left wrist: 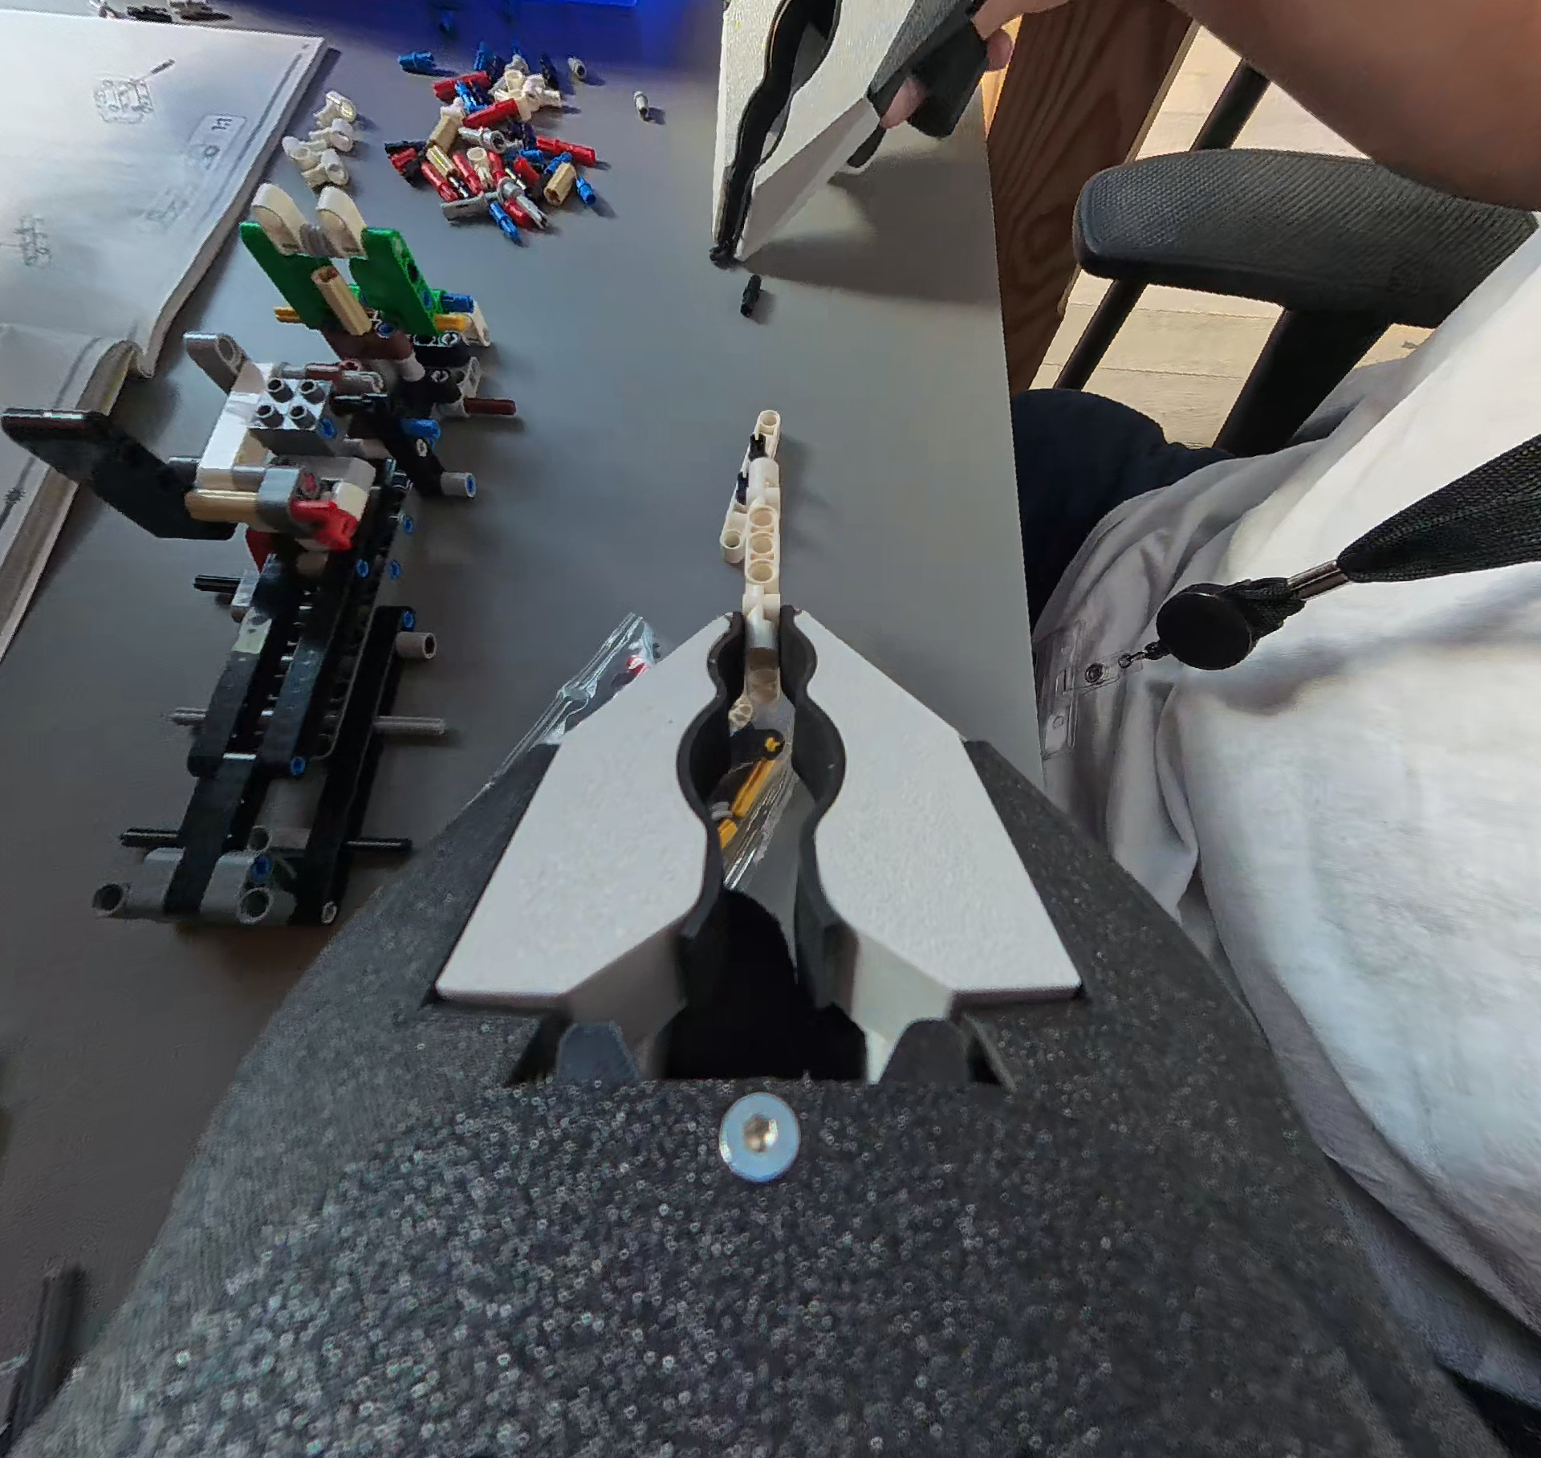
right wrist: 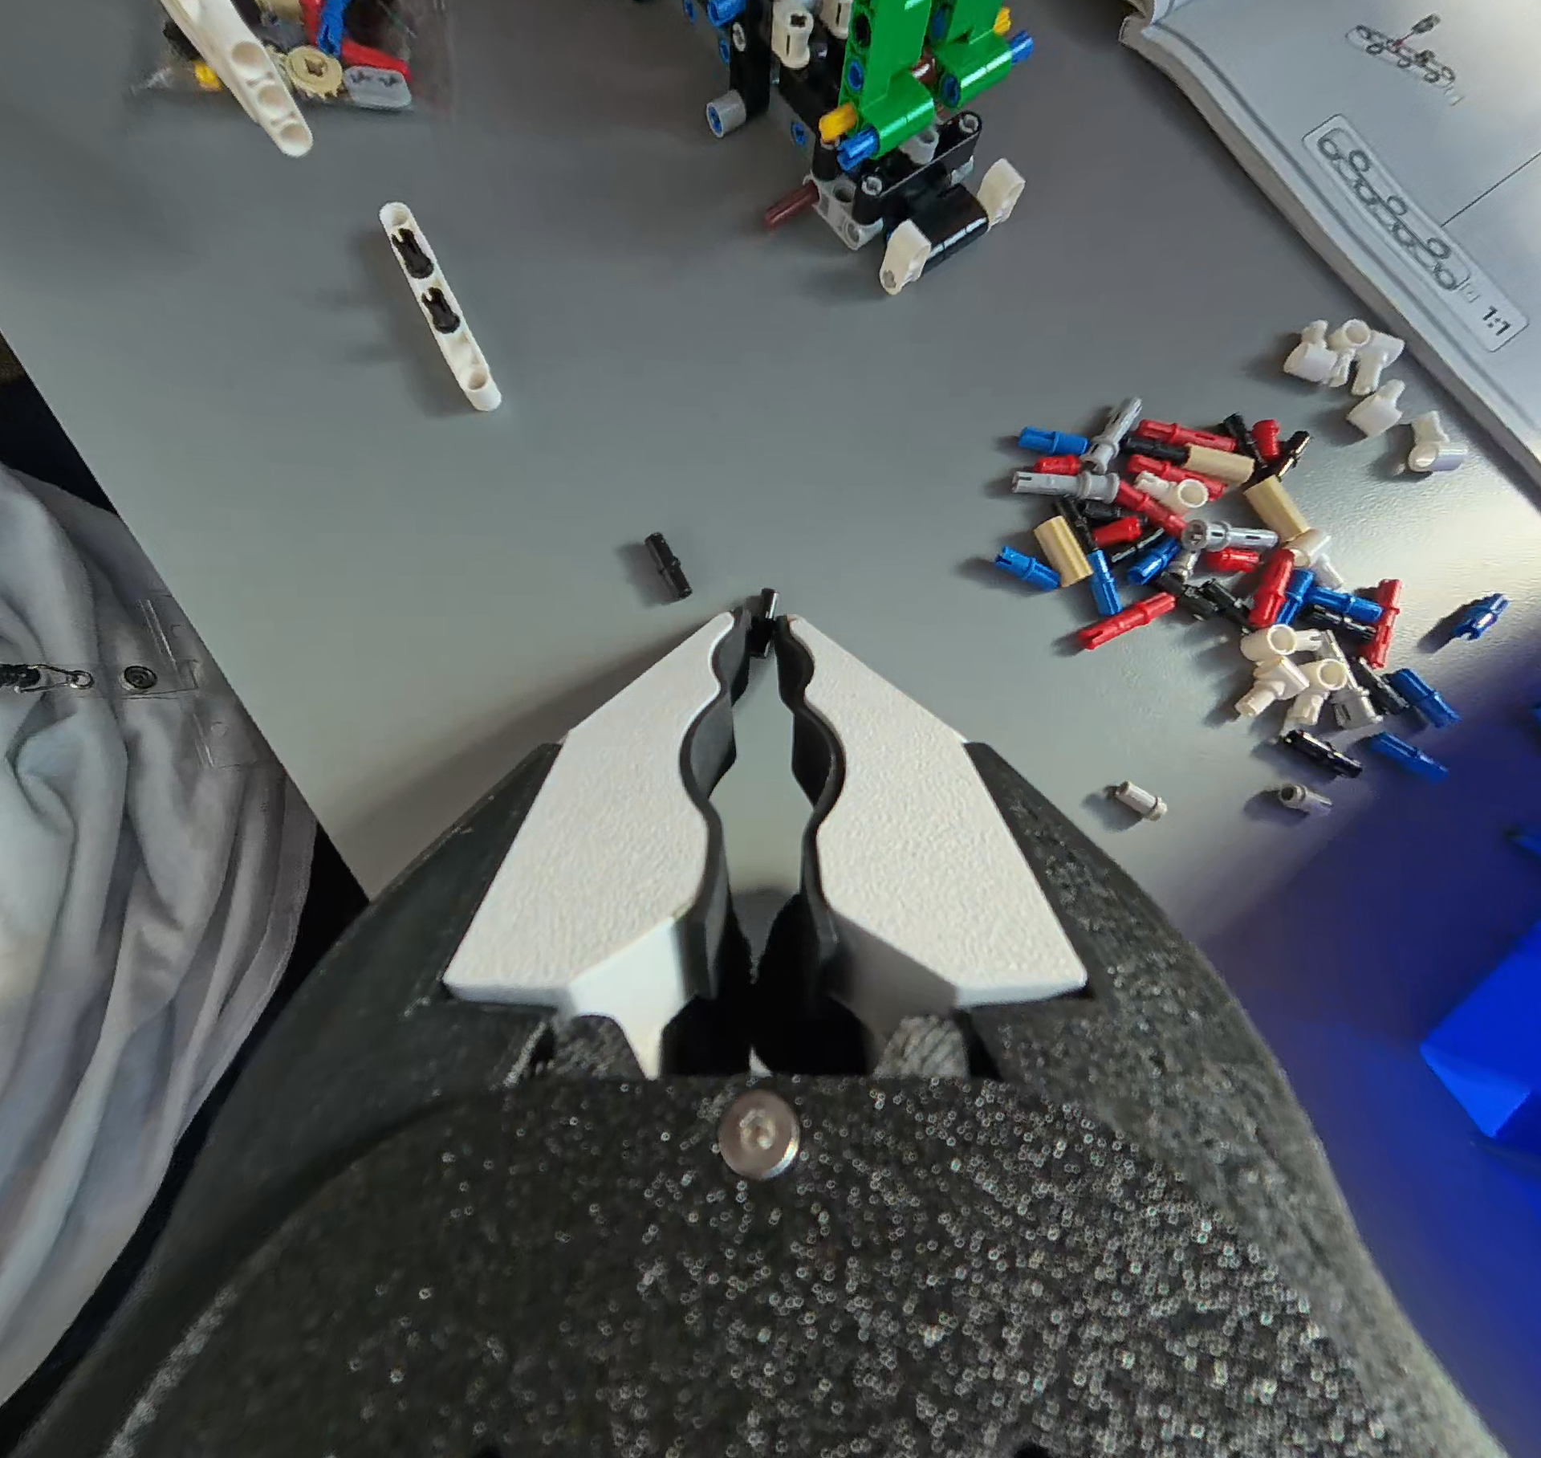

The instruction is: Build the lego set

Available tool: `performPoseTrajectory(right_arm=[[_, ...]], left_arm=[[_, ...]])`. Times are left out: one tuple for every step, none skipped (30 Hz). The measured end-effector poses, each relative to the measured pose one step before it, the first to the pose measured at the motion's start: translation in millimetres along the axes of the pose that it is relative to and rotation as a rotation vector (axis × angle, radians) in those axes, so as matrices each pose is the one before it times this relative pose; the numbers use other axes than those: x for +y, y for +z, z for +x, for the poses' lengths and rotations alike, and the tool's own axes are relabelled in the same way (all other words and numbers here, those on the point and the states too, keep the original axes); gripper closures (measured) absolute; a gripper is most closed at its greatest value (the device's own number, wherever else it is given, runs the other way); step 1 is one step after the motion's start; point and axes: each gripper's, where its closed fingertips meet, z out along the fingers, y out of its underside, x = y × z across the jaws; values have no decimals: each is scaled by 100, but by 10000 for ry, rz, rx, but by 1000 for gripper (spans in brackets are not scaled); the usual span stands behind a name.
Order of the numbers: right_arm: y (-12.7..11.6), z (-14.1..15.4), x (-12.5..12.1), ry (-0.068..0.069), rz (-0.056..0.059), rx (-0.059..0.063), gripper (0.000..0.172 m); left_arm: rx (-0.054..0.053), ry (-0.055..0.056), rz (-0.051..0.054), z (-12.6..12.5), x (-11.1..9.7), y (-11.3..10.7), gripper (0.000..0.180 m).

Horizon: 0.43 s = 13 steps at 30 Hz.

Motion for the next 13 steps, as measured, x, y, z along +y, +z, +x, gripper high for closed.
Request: performPoseTrajectory(right_arm=[[182,-31,-192,13,143,-101,167],[137,3,-149,47,114,-95,167],[37,123,-64,47,57,-37,166],[-88,161,-96,34,74,12,163],[-294,62,-306,10,150,-10,161],[-473,-175,-798,8,348,-99,160],[-521,-360,-1319,-19,530,-152,159],[-374,-645,-1555,-102,507,-239,158],[-64,-1078,-1610,-188,364,-423,156],[327,-1386,-1541,-154,241,-529,154],[742,-1857,-1233,-196,76,-778,150],[988,-1726,-657,-298,-231,-717,148],[976,-836,-267,-399,-402,-227,147]], left_arm=[[28,-23,-52,37,-12,187,176],[36,-45,-37,15,-5,170,176],[31,-55,-39,-6,9,150,176],[26,-31,-47,-12,-18,128,176],[35,22,-57,6,-30,89,176],[42,63,-74,0,-95,62,176],[19,119,-101,-34,-184,45,176],[49,192,-122,-15,-294,76,175],[103,239,-158,22,-375,127,175],[109,258,-169,-29,-452,169,175],[153,265,-209,7,-432,213,175],[158,247,-267,-24,-351,252,175],[130,256,-299,-29,-274,248,175]])
